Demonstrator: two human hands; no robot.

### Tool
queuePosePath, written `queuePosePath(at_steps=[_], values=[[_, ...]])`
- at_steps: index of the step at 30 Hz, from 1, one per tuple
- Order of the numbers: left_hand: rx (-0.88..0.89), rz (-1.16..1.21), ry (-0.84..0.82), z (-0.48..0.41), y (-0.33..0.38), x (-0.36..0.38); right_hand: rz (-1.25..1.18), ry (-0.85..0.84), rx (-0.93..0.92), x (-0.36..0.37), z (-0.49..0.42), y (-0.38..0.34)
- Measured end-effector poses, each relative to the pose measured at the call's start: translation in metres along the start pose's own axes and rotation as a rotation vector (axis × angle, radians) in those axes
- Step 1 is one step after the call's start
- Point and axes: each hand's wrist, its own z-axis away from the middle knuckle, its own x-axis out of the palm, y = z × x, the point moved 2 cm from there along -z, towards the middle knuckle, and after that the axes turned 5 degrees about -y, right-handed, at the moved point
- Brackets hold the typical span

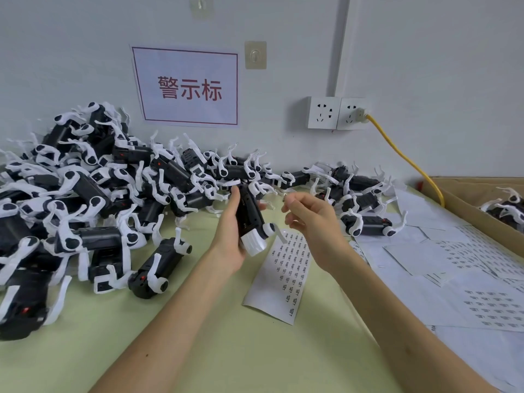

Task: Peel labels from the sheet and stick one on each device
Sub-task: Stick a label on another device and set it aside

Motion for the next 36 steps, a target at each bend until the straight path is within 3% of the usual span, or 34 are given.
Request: queuePosePath(at_steps=[5,18,25,36], values=[[0.003,0.192,0.032,-0.002,0.007,-0.009,0.056,-0.122,0.053,0.008,0.003,0.0],[0.0,-0.079,-0.102,0.005,-0.002,0.007,0.19,-0.133,-0.023,0.014,0.006,-0.001],[0.155,-0.29,0.024,0.007,0.001,0.009,0.236,-0.099,-0.06,0.014,0.006,-0.003],[0.206,-0.436,0.1,0.01,0.003,0.012,0.278,-0.082,-0.071,0.015,0.007,-0.005]])
